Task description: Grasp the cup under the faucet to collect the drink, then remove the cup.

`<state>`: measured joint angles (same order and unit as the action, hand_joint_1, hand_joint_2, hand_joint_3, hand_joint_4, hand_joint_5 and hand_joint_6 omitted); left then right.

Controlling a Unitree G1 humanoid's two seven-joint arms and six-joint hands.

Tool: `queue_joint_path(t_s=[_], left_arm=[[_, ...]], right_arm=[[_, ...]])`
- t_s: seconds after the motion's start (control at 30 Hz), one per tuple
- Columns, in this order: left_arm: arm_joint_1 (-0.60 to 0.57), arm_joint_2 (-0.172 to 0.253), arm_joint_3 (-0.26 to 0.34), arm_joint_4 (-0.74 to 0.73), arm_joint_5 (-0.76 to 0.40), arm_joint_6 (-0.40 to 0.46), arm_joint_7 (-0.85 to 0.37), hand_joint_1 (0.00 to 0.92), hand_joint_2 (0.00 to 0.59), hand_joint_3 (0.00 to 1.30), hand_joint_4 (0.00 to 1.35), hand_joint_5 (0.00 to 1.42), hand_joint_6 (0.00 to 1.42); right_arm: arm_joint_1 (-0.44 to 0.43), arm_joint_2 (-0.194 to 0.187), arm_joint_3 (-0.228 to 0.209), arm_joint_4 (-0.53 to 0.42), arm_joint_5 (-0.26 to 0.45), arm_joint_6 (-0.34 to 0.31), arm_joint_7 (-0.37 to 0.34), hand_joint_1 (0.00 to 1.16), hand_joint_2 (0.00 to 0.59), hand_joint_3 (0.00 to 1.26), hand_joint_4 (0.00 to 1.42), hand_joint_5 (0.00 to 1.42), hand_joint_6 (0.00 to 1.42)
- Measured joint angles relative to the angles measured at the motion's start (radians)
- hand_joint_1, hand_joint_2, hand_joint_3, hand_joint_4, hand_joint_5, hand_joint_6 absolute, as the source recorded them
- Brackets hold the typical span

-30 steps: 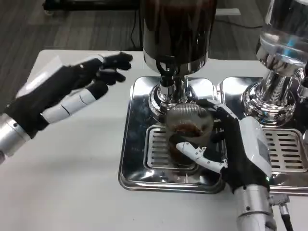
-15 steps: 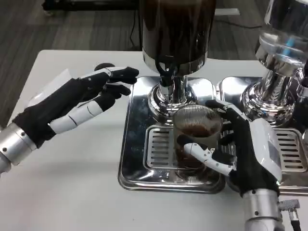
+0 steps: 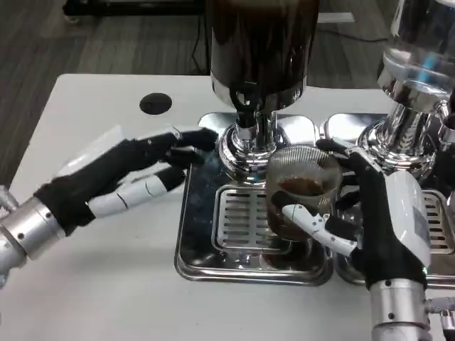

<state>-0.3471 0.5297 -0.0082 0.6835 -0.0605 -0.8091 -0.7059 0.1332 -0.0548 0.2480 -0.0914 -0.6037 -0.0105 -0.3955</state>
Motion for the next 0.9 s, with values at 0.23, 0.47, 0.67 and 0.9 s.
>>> queue_joint_path(t_s=[0.23, 0.47, 0.67, 0.9], left_arm=[[0.005, 0.010, -0.031, 0.050, 0.068, -0.077, 0.000, 0.000, 0.112, 0.21, 0.21, 0.28, 0.32], [0.009, 0.016, -0.041, 0.054, 0.070, -0.106, 0.001, 0.000, 0.112, 0.21, 0.21, 0.28, 0.32], [0.030, 0.023, -0.041, 0.039, 0.067, -0.109, 0.001, 0.000, 0.112, 0.21, 0.21, 0.28, 0.32], [0.042, 0.035, -0.041, 0.019, 0.060, -0.113, 0.001, 0.000, 0.112, 0.21, 0.21, 0.28, 0.32]], right_arm=[[0.034, 0.000, -0.006, -0.054, -0.001, 0.000, 0.000, 0.68, 0.213, 0.40, 0.47, 0.63, 0.74], [0.080, -0.001, -0.006, -0.136, -0.003, 0.000, 0.021, 0.68, 0.217, 0.41, 0.48, 0.64, 0.75], [0.141, -0.007, -0.005, -0.190, -0.002, 0.000, 0.048, 0.68, 0.221, 0.43, 0.49, 0.65, 0.75], [0.207, -0.026, 0.005, -0.245, -0.003, -0.006, 0.070, 0.68, 0.221, 0.43, 0.50, 0.66, 0.75]])
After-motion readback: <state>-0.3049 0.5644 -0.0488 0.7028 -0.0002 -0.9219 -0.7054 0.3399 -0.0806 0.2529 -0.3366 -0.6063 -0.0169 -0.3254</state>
